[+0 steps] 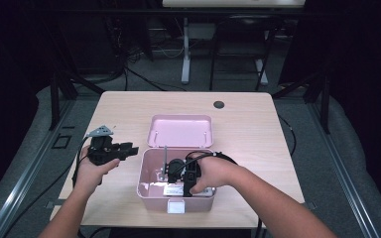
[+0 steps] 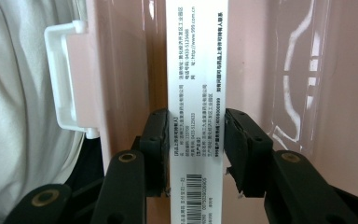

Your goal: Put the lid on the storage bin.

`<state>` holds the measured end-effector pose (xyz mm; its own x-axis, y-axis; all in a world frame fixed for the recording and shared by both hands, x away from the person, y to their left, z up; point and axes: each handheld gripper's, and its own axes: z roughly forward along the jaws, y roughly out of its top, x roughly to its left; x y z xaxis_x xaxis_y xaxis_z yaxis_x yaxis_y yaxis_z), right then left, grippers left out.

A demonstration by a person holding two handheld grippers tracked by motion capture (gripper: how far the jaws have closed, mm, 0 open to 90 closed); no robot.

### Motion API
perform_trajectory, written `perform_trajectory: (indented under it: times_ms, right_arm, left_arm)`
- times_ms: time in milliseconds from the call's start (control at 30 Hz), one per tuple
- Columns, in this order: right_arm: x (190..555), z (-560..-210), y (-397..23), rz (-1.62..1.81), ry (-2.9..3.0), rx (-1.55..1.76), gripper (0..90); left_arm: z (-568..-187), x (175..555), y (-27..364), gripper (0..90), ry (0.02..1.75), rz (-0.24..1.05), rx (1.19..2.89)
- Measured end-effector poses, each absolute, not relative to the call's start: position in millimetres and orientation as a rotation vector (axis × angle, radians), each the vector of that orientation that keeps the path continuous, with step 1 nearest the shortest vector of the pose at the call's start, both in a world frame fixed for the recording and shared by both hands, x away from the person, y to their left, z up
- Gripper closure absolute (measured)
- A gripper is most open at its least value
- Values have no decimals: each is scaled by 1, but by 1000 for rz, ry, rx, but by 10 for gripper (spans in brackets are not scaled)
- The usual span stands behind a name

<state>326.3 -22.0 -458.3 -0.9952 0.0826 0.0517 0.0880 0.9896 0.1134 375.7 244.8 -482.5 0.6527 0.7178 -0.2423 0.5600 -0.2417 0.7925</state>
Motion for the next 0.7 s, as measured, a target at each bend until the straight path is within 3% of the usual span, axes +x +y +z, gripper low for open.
perform_trajectory:
  times_ms: [700]
  right_arm:
    - [323,-421,-32,-311,-3121,-178,564]
  left_arm:
    - [-482,376,245,592,1006,212,1918]
